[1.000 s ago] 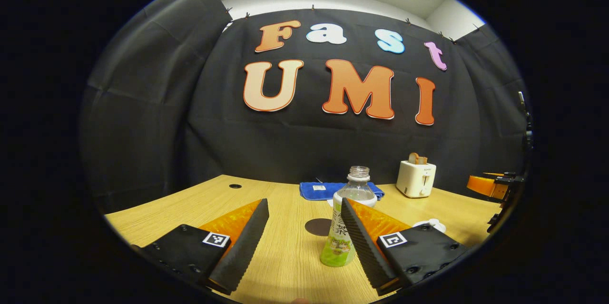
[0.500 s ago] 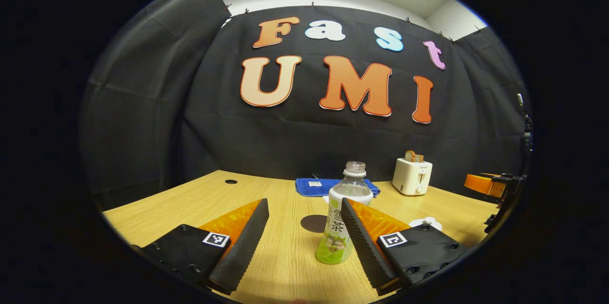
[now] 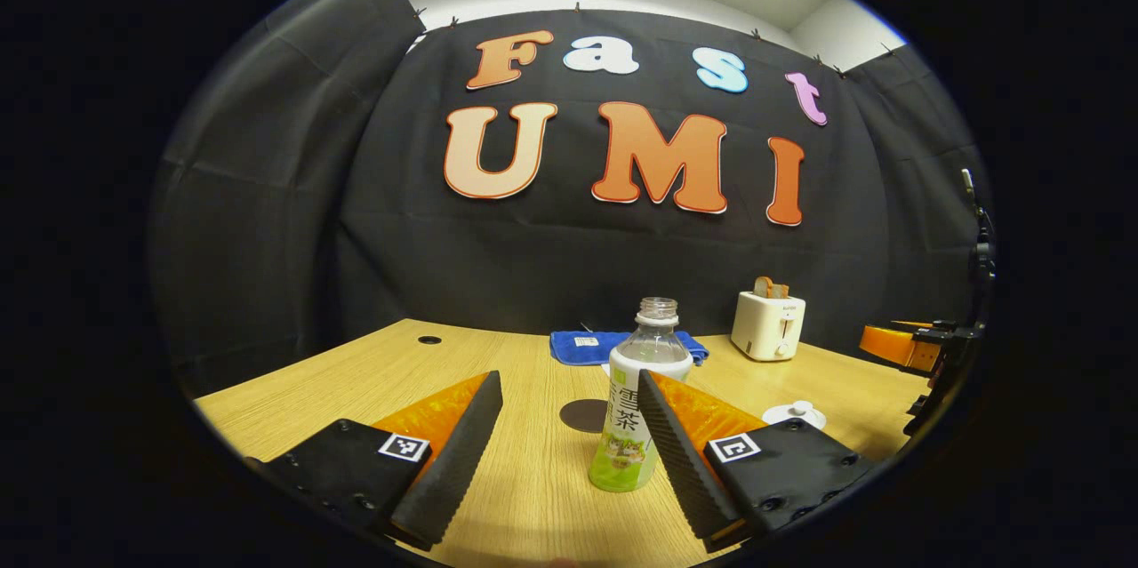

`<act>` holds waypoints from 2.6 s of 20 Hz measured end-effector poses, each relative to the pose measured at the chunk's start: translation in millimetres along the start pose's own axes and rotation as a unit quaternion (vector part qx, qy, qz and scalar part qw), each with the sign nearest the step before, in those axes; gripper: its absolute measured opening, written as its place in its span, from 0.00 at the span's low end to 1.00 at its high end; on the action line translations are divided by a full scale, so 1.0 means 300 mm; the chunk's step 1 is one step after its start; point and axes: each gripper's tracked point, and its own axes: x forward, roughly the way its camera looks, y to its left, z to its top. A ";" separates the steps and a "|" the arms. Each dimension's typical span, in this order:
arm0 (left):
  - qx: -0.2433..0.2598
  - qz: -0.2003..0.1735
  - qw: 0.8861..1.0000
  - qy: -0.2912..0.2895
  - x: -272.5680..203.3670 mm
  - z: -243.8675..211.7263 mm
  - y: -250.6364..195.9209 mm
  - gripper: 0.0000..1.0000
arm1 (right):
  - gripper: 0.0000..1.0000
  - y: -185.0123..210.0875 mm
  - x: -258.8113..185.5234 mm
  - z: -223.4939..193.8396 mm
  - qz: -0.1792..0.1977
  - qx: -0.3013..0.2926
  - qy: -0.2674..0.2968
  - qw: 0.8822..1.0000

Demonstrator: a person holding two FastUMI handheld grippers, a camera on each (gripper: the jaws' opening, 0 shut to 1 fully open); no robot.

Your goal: Open the teacup lid with one hand, grasp the water bottle and pour water into the teacup with the other hand; after pouring, place the water bottle on the coaster and then close the teacup lid.

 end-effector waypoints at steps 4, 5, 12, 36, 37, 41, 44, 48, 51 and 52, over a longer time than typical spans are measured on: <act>0.001 -0.001 1.000 0.002 0.002 -0.006 -0.009 0.99 | 0.98 0.051 0.023 -0.050 0.013 -0.011 0.016 1.000; 0.002 -0.002 1.000 0.002 0.000 -0.006 -0.012 0.98 | 0.98 0.074 0.030 -0.067 0.019 -0.016 0.022 0.999; 0.010 -0.004 1.000 0.007 -0.001 -0.019 -0.025 0.99 | 0.98 0.237 0.070 -0.172 0.069 -0.062 0.054 0.994; 0.004 0.004 1.000 0.026 0.022 -0.058 -0.023 0.98 | 0.44 0.268 0.102 -0.298 0.077 -0.083 0.117 0.987; 0.004 0.004 1.000 0.026 0.020 -0.059 -0.024 0.98 | 0.39 0.267 0.099 -0.296 0.078 -0.083 0.116 0.987; 0.007 0.003 1.000 0.023 0.010 -0.053 -0.031 0.98 | 0.24 0.271 0.101 -0.293 0.080 -0.086 0.117 0.986; 0.004 -0.002 1.000 0.023 0.015 -0.057 -0.038 0.98 | 0.19 0.262 0.100 -0.272 0.081 -0.064 0.121 0.987; 0.004 -0.009 1.000 0.022 0.002 -0.052 -0.059 0.98 | 0.18 0.230 0.098 -0.203 0.074 -0.064 0.100 0.990; 0.005 -0.024 0.999 0.024 -0.004 -0.060 -0.103 0.99 | 0.19 0.211 0.086 -0.178 0.072 -0.066 0.095 0.991; 0.005 -0.031 0.999 0.026 -0.003 -0.070 -0.121 0.98 | 0.18 0.199 0.083 -0.177 0.070 -0.068 0.094 0.991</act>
